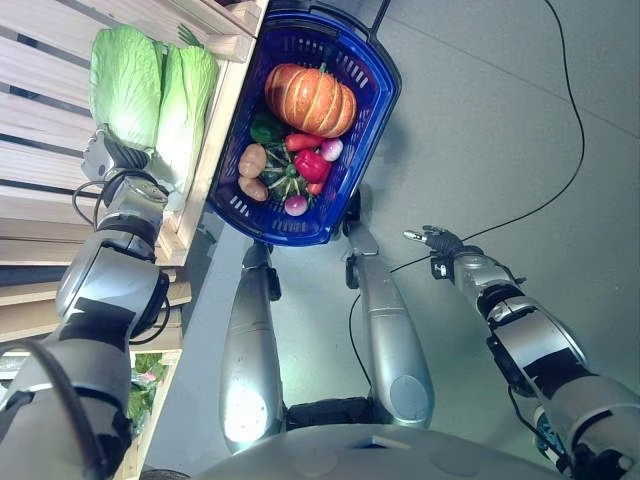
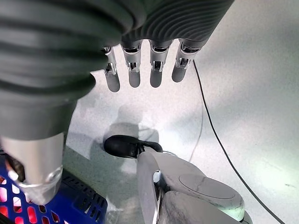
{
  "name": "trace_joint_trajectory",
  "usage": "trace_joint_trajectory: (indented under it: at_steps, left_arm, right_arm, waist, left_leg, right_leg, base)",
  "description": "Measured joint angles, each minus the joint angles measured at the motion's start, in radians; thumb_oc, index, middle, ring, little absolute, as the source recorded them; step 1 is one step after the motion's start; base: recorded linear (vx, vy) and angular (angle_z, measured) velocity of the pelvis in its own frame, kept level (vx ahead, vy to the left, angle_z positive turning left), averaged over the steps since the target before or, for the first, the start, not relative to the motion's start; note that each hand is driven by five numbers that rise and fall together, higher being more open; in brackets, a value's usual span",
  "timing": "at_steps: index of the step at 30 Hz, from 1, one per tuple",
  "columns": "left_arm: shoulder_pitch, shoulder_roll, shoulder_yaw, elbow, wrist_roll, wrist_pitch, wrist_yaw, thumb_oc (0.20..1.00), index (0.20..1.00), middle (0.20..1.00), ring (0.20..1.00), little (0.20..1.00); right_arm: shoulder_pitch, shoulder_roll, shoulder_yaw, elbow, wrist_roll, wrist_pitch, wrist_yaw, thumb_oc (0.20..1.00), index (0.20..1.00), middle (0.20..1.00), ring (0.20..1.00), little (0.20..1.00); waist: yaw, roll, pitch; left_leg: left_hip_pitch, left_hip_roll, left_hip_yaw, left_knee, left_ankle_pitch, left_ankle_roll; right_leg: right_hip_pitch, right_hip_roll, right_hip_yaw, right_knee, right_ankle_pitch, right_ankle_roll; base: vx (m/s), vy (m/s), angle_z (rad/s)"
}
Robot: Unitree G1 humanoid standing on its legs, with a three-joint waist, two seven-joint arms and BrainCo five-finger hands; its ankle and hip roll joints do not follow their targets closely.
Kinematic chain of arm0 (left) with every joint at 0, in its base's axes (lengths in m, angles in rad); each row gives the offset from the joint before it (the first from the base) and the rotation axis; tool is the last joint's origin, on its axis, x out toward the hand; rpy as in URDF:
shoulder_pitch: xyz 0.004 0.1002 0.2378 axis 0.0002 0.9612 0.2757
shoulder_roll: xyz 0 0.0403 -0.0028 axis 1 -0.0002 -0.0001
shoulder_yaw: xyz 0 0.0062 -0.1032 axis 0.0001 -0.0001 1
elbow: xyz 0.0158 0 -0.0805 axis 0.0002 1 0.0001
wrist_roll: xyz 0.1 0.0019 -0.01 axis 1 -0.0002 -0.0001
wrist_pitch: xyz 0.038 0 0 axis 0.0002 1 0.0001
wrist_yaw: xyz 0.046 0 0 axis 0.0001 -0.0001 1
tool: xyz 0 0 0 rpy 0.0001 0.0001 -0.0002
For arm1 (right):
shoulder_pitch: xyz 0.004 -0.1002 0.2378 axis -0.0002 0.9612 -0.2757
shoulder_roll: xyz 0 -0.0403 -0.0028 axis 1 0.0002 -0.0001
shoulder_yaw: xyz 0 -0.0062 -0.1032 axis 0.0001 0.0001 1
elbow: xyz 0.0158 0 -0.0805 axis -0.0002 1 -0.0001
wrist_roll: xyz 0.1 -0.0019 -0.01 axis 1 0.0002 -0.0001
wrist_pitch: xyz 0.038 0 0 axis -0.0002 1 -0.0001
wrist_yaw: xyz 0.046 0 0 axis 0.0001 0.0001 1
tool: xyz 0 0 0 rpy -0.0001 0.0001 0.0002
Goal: Pick up fruits and vegetables into the basket
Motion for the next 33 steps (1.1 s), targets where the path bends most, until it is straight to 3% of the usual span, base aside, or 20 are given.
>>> trace_joint_trajectory:
  at_steps: [10, 12, 16, 25, 33]
  left_arm:
    - [0.076, 0.027, 0.082, -0.01, -0.219, -0.211, -0.048, 0.2, 0.2, 0.2, 0.2, 0.2]
    - [0.125, 0.032, 0.107, -0.052, -0.252, -0.271, -0.053, 0.2, 0.2, 0.2, 0.2, 0.2]
    - [0.193, 0.035, 0.135, -0.144, -0.279, -0.326, -0.052, 0.2, 0.2, 0.2, 0.2, 0.2]
    - [0.334, 0.031, 0.17, -0.404, -0.266, -0.394, 0.027, 0.2, 0.2, 0.2, 0.2, 0.2]
    - [0.408, 0.023, 0.167, -0.621, -0.045, -0.394, 0.16, 0.2, 0.2, 0.2, 0.2, 0.2]
  right_arm:
    - [0.003, 0.0, -0.016, -0.003, 0.049, -0.052, -0.004, 1.0, 1.0, 1.0, 1.0, 1.0]
    - [0.006, 0.0, -0.022, -0.009, 0.084, -0.08, -0.007, 1.0, 1.0, 1.0, 1.0, 1.0]
    - [0.018, 0.0, -0.051, -0.043, 0.126, -0.116, -0.013, 1.0, 1.0, 1.0, 1.0, 1.0]
    - [0.052, -0.005, -0.091, -0.207, 0.196, -0.183, -0.06, 1.0, 1.0, 1.0, 1.0, 1.0]
    - [0.12, -0.008, -0.124, -0.466, 0.236, -0.248, -0.13, 1.0, 1.0, 1.0, 1.0, 1.0]
  waist:
    - [0.004, 0.0, 0.0]
    - [0.009, 0.0, 0.0]
    - [0.024, 0.0, 0.0]
    - [0.057, 0.001, 0.001]
    - [0.077, 0.002, 0.001]
  left_leg:
    - [0.022, -0.001, -0.001, -0.002, 0.003, 0.006]
    - [0.03, -0.002, 0.0, -0.006, 0.004, 0.006]
    - [0.038, -0.005, -0.003, -0.019, 0.007, 0.0]
    - [0.039, -0.01, -0.017, -0.041, 0.023, 0.007]
    - [0.048, -0.011, -0.021, -0.053, 0.028, 0.006]
  right_leg:
    - [0.022, -0.001, 0.001, -0.001, 0.0, 0.0]
    - [0.028, -0.002, 0.0, -0.001, 0.0, 0.0]
    - [0.033, -0.005, -0.004, -0.003, 0.0, 0.0]
    - [0.039, -0.011, -0.021, -0.018, 0.0, -0.001]
    - [0.044, -0.012, -0.025, -0.017, 0.003, -0.006]
  base:
    - [0.0, -0.015, 0.0]
    - [0.0, -0.039, 0.01]
    - [0.0, -0.04, 0.04]
    - [0.0, -0.034, 0.05]
    - [0.0, 0.0, 0.0]
